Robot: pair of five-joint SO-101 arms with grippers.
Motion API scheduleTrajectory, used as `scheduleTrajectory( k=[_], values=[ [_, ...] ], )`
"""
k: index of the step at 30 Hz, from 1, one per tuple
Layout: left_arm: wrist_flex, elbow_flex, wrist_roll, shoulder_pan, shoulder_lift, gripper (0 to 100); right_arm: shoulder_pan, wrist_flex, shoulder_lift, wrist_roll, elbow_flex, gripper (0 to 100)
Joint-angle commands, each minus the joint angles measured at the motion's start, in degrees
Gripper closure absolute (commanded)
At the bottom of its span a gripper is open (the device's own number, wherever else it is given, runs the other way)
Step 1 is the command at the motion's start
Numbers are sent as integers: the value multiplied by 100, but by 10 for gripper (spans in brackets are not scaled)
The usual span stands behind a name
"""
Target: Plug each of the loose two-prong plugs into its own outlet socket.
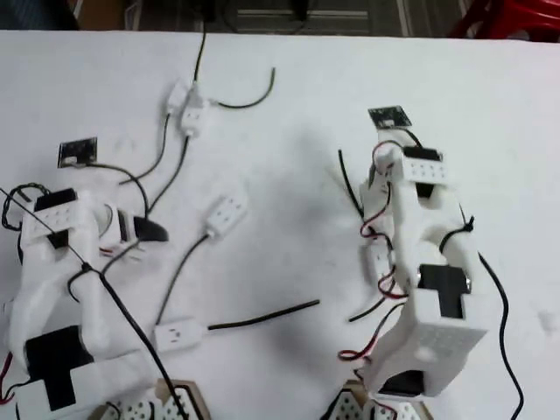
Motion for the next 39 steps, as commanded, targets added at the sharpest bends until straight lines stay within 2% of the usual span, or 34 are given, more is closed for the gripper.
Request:
scheduleTrajectory(
  k=[1,6,17,24,31,35,39],
  values=[
    [-97,-9,62,-40,-268,604,-207,646,418,422,-422,844],
    [-185,0,70,-31,-268,604,-444,1191,646,818,-782,843],
    [-220,0,70,-31,-268,604,-884,1560,796,1222,-818,807],
    [-290,9,88,-31,-268,604,-963,1622,576,1196,-826,937],
    [-387,9,334,-31,-268,604,-980,2721,13,1178,-1952,942],
    [-396,0,352,-66,-268,604,-1297,3433,-110,730,-3015,940],
    [-519,0,352,-163,-268,604,-1991,3521,-101,-53,-3657,940]
  ],
)
